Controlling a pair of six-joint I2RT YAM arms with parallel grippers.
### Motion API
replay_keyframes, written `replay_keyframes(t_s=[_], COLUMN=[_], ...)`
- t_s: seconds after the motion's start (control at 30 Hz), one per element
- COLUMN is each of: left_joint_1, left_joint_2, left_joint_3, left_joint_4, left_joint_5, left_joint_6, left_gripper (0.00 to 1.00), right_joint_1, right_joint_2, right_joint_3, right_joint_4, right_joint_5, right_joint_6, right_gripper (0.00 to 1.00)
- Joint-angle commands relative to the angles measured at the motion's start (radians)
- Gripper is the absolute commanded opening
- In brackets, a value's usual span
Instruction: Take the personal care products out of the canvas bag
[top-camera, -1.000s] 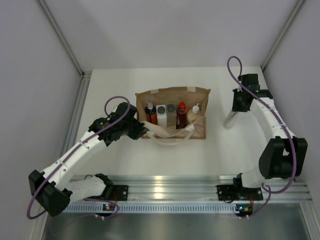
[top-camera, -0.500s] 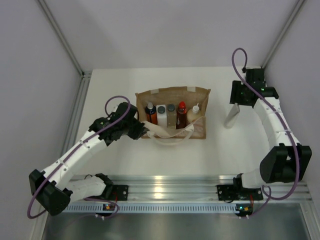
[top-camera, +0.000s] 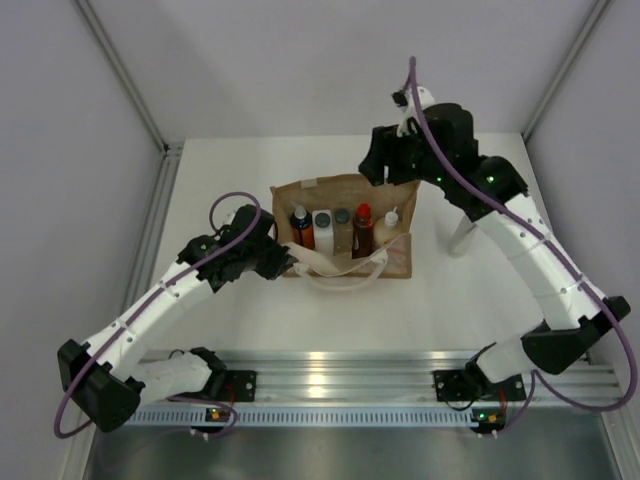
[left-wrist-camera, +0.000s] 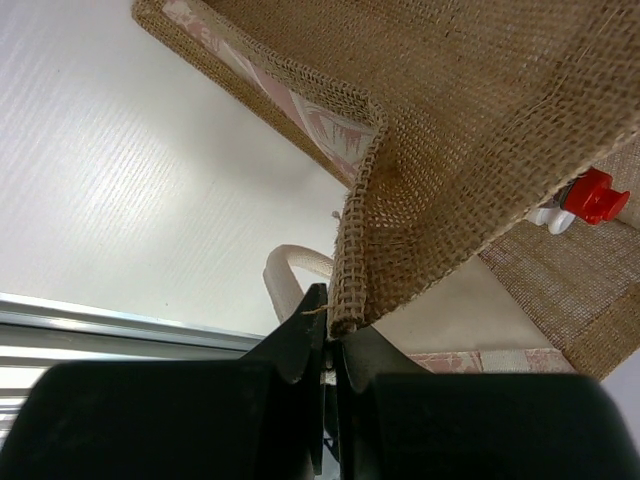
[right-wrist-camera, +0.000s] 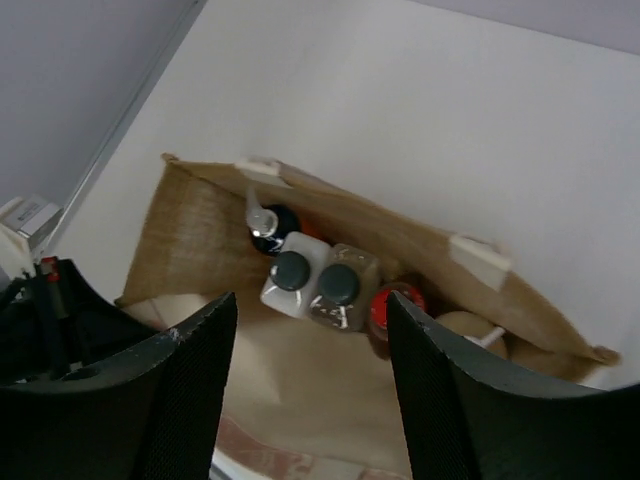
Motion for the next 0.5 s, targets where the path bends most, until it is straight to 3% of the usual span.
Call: replay_keyframes(t_s=[0.0,0.17,0.47], left_joint_1=[0.000,0.000,0.000], left_joint_2=[-0.005,-0.025,-0.034], left_joint_3=[-0.003,-0.006,-0.007], left_joint_4=[-0.034,-0.034,-0.033], left_joint_5=[0.003,-0.022,-0.026], left_joint_6=[-0.027,-0.036,-0.051], left_gripper=[0.00,0.00,0.00], right_joint_1=[0.157,0.307,0.345], right_joint_2=[0.084,0.235,0.428], right_joint_3=[0.069,0.154,0.210], right_joint_4=[-0.001,0.000,0.042], right_joint_5=[0.102,0.192,0.166], right_joint_6=[0.097,0.088,-0.044], right_gripper=[0.59,0.56,0.54])
